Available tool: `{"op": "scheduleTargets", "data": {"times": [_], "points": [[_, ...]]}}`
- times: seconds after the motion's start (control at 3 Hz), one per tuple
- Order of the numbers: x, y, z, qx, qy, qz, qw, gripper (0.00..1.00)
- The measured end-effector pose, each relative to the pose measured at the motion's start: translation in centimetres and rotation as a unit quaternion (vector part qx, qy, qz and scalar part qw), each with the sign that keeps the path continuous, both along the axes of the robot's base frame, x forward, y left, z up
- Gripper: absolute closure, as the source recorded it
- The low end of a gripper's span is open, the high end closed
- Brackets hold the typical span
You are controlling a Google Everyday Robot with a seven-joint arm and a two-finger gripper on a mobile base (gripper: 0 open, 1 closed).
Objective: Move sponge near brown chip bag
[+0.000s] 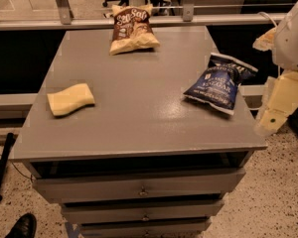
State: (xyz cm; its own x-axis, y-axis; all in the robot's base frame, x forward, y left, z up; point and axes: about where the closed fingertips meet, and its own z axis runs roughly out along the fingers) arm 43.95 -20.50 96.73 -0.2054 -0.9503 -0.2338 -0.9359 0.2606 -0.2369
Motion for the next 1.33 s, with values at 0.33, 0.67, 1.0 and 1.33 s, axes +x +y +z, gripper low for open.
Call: {"op": "scheduleTargets", "data": {"times": [0.33, 0.67, 1.0, 1.33], "points": [[0.8, 5.3, -3.3, 0.048, 0.011, 0.032, 0.9983, 0.0], [2.5, 14.2, -4.7, 0.12, -0.006, 0.073, 0.9901, 0.0], [2.5, 14.2, -4.7, 0.12, -0.006, 0.073, 0.9901, 0.0], [3.2, 16.8, -6.0, 0.154, -0.011, 0.091, 0.9838, 0.0]]}}
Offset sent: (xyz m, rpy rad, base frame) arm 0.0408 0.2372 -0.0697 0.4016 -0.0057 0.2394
